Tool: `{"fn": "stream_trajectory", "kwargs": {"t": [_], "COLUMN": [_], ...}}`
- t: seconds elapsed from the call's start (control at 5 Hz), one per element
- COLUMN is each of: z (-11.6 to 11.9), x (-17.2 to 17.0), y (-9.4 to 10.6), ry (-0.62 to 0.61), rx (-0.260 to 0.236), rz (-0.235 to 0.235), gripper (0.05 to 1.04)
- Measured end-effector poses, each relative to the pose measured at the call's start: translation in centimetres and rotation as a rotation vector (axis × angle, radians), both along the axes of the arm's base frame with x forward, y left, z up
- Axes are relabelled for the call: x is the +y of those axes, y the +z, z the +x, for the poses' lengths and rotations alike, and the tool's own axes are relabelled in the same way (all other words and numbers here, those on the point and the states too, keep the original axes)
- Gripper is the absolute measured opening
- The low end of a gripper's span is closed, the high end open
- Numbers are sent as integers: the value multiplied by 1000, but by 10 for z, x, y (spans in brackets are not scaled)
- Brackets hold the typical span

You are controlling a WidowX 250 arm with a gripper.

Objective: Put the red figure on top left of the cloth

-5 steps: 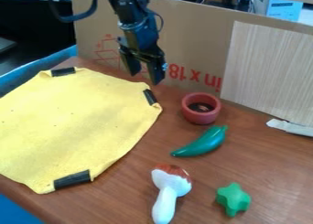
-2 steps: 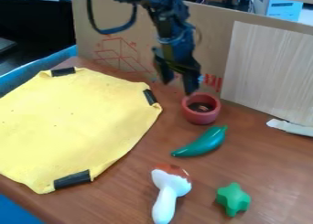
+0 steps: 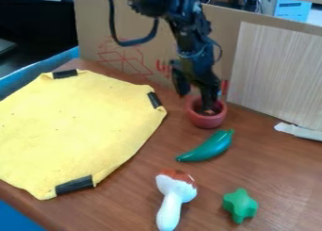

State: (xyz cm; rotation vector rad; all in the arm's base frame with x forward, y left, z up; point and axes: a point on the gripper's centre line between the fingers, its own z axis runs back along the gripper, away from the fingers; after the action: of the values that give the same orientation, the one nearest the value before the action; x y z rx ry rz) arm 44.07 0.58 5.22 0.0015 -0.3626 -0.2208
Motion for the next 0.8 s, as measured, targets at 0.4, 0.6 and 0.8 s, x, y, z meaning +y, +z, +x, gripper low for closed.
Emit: {"fn": "stream_trajectory", "kwargs": {"t": [0.4, 0.6, 0.8], "z": [9, 11, 7], "x": [8, 7, 11], "y": [-21, -20, -22], "ry": [35, 51, 47], "rx": [17, 6, 4], "rz": [32, 16, -8], "gripper": [970, 700, 386]}}
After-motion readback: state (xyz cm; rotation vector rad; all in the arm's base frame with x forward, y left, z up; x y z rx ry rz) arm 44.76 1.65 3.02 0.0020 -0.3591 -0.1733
